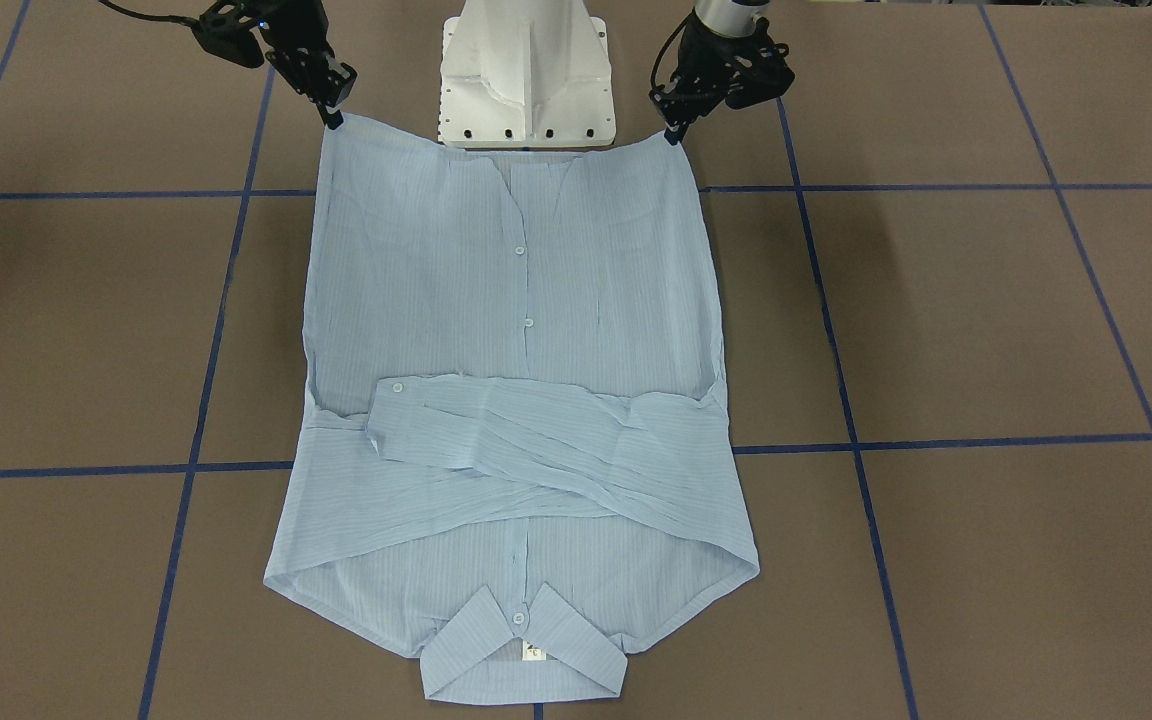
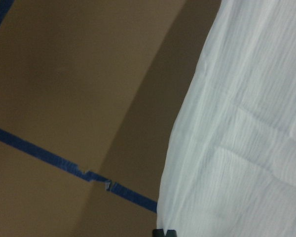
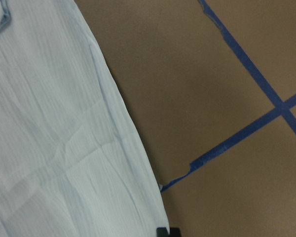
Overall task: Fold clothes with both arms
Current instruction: 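Lift the hem with both grippers and fold it toward the collar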
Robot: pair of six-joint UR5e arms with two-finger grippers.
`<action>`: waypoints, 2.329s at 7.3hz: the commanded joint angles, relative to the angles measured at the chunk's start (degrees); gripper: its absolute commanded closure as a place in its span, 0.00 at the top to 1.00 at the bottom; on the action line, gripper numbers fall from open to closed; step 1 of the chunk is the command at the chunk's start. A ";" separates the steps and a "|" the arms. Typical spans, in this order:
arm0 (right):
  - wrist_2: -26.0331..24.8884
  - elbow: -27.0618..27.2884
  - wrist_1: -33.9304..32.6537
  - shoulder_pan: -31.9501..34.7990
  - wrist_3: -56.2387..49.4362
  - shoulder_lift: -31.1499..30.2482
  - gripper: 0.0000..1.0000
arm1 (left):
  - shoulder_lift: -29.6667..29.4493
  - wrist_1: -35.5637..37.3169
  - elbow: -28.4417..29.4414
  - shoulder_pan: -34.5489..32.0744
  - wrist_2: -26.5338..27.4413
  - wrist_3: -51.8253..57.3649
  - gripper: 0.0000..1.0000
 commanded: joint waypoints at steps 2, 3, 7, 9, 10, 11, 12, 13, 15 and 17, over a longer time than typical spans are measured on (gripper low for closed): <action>0.65 3.54 -2.31 10.67 -0.16 2.62 0.00 | -4.71 1.93 -2.94 -14.65 -3.78 5.52 0.00; 0.92 2.67 -2.83 12.44 -0.33 4.81 0.00 | -6.65 1.93 -0.94 -20.12 -5.99 8.17 0.00; 8.36 -12.67 -2.83 29.48 -11.38 16.75 0.00 | -16.23 0.27 12.85 -28.33 -7.51 12.75 0.00; 9.01 -24.52 -2.31 33.54 -14.12 25.27 0.00 | -17.22 -8.92 22.94 -30.80 -7.59 13.29 0.00; 9.09 -27.63 -1.78 34.77 -16.05 25.92 0.00 | -17.31 -13.58 26.90 -30.81 -7.42 13.64 0.00; 9.36 -30.10 -1.52 36.00 -18.85 26.89 0.00 | -19.48 -17.28 33.12 -30.81 -7.24 13.65 0.00; 9.45 -35.34 -1.43 36.54 -19.93 30.29 0.00 | -22.38 -19.23 38.93 -30.98 -7.15 13.56 0.00; 9.53 -39.49 -0.64 37.24 -20.11 32.67 0.00 | -23.01 -22.73 42.81 -31.33 -7.15 13.47 0.00; 13.64 -48.70 10.55 41.88 -22.73 32.96 0.00 | -26.77 -29.43 52.91 -33.25 -7.15 13.38 0.00; 14.19 -55.14 12.37 43.48 -23.97 36.80 0.00 | -30.13 -31.71 58.83 -34.58 -7.15 13.47 0.00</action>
